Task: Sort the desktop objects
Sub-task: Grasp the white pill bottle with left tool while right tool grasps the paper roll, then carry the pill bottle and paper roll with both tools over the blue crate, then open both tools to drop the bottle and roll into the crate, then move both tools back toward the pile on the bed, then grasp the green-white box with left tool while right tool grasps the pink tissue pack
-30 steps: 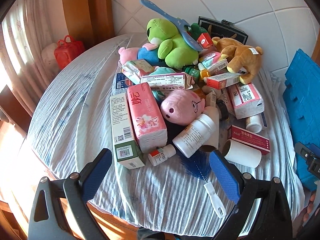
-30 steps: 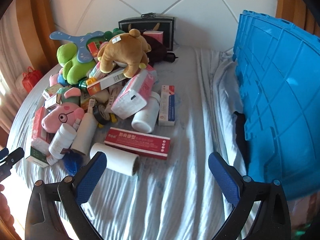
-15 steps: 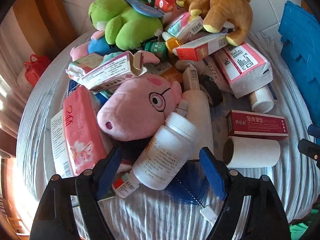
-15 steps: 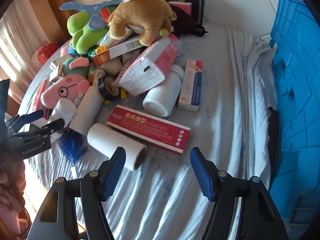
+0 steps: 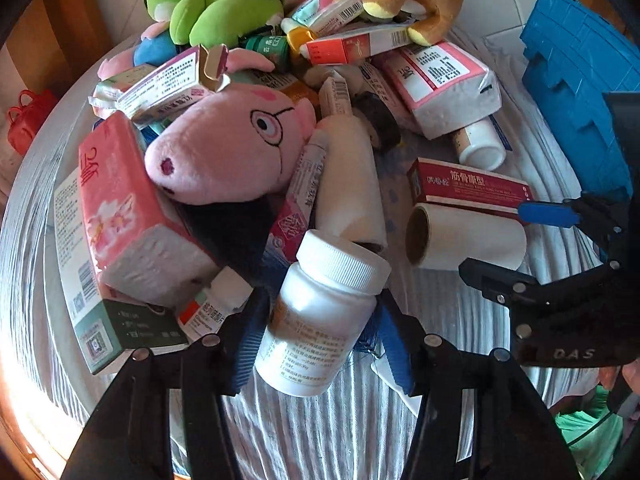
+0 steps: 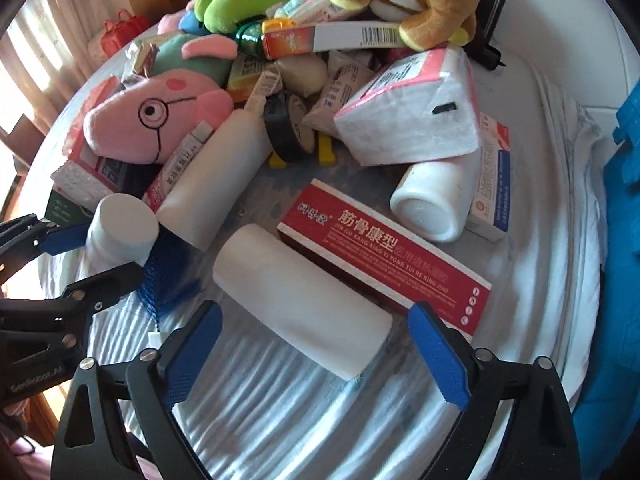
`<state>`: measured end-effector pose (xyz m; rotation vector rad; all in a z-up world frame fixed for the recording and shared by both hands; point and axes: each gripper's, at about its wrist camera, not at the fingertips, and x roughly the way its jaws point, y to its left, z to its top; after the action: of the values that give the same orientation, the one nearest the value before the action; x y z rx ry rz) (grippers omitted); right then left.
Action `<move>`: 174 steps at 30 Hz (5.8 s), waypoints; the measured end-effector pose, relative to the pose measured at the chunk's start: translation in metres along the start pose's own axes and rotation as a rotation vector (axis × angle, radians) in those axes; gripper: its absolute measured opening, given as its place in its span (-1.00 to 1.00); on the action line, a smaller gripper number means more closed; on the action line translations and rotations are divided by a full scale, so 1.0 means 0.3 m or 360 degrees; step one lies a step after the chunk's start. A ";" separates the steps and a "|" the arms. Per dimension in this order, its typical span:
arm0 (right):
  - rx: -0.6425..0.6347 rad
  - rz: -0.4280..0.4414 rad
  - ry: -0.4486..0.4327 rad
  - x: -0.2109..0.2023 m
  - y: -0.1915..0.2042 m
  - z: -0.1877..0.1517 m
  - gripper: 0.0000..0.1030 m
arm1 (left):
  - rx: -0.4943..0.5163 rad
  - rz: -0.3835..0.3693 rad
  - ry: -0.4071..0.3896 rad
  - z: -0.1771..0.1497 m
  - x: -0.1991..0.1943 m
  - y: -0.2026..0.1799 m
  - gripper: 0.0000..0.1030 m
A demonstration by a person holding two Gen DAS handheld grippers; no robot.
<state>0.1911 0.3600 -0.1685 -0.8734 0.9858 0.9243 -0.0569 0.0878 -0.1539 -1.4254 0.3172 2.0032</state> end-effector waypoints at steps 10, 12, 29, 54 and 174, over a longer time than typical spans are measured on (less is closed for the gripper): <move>-0.0017 0.0022 0.0096 0.029 0.048 -0.003 0.19 | 0.0054 -0.0026 -0.0011 -0.018 0.000 -0.009 0.00; -0.0052 0.0007 0.0087 0.049 0.066 0.016 0.21 | 0.0071 -0.0033 -0.0032 -0.022 -0.017 -0.016 -0.01; 0.0194 -0.0065 -0.0285 -0.308 0.110 0.001 -0.11 | 0.0248 -0.0176 -0.0427 0.077 -0.303 -0.028 -0.01; 0.0581 -0.0777 -0.0981 -1.317 -0.577 -0.225 -0.11 | 0.0656 -0.0746 -0.0878 0.417 -0.929 -0.912 -0.01; -0.0044 0.0187 -0.0466 -0.284 0.035 0.102 1.00 | -0.0476 0.0215 -0.0274 0.006 -0.075 0.533 -0.34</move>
<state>0.1675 0.3718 -0.0812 -0.6847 0.7783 1.1328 -0.1544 -0.0408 -0.1597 -1.4247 0.0393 2.3438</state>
